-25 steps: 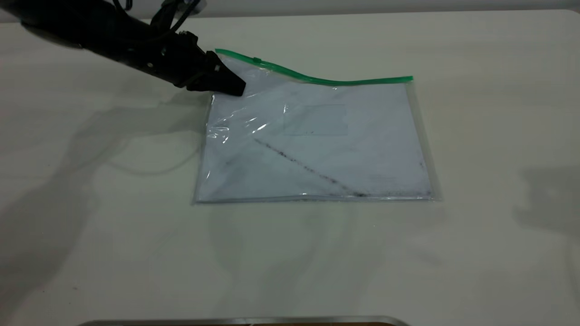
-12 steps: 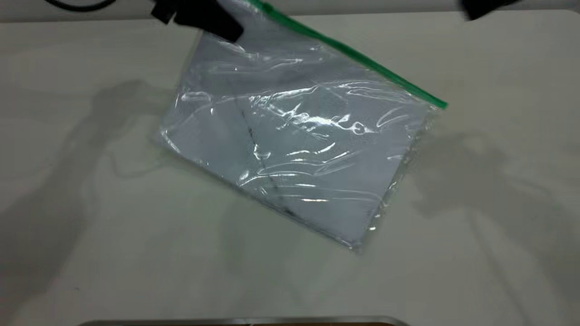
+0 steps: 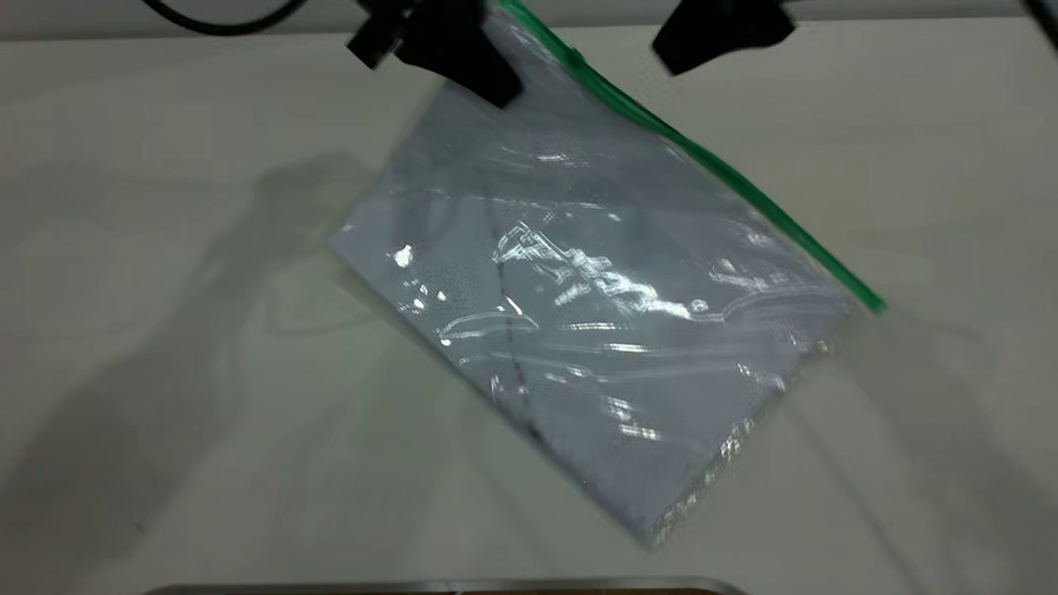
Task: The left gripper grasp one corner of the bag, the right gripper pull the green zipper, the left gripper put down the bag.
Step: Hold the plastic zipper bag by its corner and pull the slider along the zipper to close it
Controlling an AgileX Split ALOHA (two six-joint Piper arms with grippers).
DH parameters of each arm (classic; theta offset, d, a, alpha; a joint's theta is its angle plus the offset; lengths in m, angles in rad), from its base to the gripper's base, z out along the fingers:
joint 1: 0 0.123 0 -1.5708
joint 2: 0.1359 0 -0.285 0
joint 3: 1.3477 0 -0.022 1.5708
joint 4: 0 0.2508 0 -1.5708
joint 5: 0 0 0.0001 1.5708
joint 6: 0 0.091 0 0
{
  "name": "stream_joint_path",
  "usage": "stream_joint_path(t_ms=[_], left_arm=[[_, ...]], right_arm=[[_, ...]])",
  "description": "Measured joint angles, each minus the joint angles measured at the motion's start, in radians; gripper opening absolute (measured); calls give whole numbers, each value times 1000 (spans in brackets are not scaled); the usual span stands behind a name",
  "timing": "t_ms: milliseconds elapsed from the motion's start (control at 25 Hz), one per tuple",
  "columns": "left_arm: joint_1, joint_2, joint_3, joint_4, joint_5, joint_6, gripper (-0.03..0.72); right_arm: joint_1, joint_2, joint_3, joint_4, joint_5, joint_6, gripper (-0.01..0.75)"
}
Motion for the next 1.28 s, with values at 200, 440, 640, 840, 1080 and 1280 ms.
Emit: stream_joint_path(t_ms=[200, 440, 640, 840, 1080, 1280], left_arm=[[-43, 0, 0, 9, 3, 31, 51], [-64, 0, 0, 6, 4, 44, 51], [-64, 0, 0, 6, 4, 46, 51], [-64, 0, 0, 6, 4, 46, 51], [-64, 0, 0, 6, 5, 49, 51], [-64, 0, 0, 6, 3, 45, 51]], right_arm=[[0, 62, -8, 177, 59, -174, 576], [0, 107, -12, 297, 138, -271, 562], [0, 141, -13, 324, 153, -277, 456], [0, 143, -13, 369, 151, -307, 295], [0, 143, -13, 388, 142, -318, 114], [0, 143, -14, 389, 136, -316, 35]])
